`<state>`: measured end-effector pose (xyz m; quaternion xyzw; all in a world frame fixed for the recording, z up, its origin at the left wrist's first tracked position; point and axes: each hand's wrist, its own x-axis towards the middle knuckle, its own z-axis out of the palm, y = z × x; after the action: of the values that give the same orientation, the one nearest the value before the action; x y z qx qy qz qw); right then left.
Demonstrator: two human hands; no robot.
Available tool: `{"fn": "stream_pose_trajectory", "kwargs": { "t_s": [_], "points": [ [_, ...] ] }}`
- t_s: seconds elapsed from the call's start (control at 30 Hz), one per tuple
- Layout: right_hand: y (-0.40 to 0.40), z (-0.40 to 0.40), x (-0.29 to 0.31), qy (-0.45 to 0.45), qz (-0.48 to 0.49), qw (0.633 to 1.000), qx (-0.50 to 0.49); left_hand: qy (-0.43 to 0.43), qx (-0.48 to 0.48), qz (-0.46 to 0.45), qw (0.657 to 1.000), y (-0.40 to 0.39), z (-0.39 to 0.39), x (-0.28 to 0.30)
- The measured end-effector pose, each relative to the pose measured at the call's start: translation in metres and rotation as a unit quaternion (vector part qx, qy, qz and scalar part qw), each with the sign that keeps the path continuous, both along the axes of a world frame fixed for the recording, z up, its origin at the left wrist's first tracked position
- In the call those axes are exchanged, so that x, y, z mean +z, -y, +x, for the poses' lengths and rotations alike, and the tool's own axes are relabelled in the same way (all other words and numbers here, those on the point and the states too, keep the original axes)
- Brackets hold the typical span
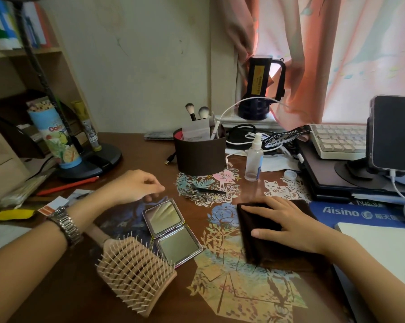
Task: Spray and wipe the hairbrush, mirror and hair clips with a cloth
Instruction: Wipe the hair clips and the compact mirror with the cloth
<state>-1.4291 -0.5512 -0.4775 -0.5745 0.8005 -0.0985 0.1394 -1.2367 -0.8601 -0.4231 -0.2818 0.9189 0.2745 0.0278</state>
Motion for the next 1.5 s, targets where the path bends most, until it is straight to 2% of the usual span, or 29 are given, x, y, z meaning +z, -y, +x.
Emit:
{"fn": "stream_pose_trajectory", "kwargs": {
  "t_s": [0.1, 0.2, 0.67, 0.9, 1.03, 1.23, 1.5],
  "points": [
    [0.001, 0.001, 0.001, 0.001, -0.002, 1.000, 0.001, 0.064, 0.003, 0.051, 0.997, 0.000, 0.010, -0.006],
    [0.000, 0.000, 0.000, 0.003, -0.004, 1.000, 0.001, 0.080, 0.007, 0.088, 0.993, -0.004, 0.014, -0.007],
    [0.000, -0.001, -0.002, 0.009, -0.016, 1.000, -0.003, 0.031, 0.136, 0.235, 0.962, -0.011, 0.014, -0.010],
    [0.000, -0.002, -0.003, 0.013, -0.019, 1.000, -0.001, 0.011, 0.167, 0.271, 0.948, -0.012, 0.016, -0.011],
    [0.000, -0.002, -0.003, 0.012, -0.017, 1.000, -0.002, -0.024, 0.171, 0.322, 0.931, -0.017, 0.012, -0.010],
    [0.000, 0.000, -0.002, 0.012, -0.024, 1.000, -0.001, -0.058, 0.137, 0.302, 0.942, -0.028, 0.005, -0.010],
    [0.000, 0.000, -0.001, 0.013, -0.021, 1.000, -0.001, -0.096, 0.140, 0.318, 0.933, -0.046, -0.005, -0.015]
  ]
}}
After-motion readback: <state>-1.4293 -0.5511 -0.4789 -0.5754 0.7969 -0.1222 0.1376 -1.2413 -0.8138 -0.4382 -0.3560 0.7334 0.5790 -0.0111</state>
